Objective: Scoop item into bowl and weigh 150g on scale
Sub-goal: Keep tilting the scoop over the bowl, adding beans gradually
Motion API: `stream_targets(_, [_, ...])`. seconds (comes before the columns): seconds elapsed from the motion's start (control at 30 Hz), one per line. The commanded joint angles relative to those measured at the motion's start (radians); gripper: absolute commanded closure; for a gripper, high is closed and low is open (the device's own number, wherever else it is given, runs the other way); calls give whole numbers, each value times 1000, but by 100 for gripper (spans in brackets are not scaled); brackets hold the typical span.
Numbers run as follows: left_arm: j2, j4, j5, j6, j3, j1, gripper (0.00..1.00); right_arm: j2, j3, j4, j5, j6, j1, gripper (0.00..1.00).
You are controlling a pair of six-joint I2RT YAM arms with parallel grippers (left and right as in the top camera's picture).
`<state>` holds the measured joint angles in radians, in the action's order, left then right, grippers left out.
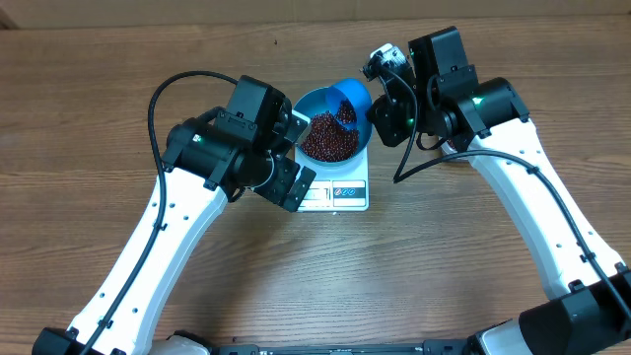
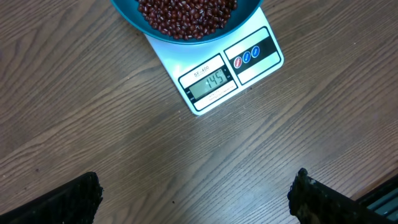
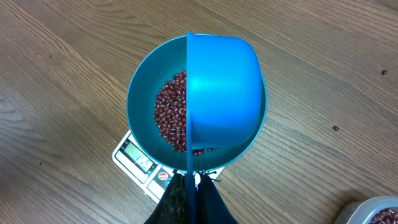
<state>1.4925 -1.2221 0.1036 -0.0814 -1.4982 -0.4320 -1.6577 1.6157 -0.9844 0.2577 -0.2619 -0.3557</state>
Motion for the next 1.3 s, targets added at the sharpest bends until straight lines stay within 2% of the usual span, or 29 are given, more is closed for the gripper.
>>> stream_targets(0.0, [5,3,-3,3,-4,-7,0,21,23,9,-3,7,-3,96])
stream_targets(0.4, [5,3,-3,3,-4,-7,0,21,23,4,-2,6,-3,96])
stream_targets(0.5, [5,3,-3,3,-4,-7,1,21,23,-44,101,-129,-4,96])
stream_targets(0.63, [5,3,-3,3,-4,-7,0,21,23,-20,41,-47,-4,96])
stream_targets(1.27, [5,3,-3,3,-4,-7,1,21,23,4,27,1,-3,96])
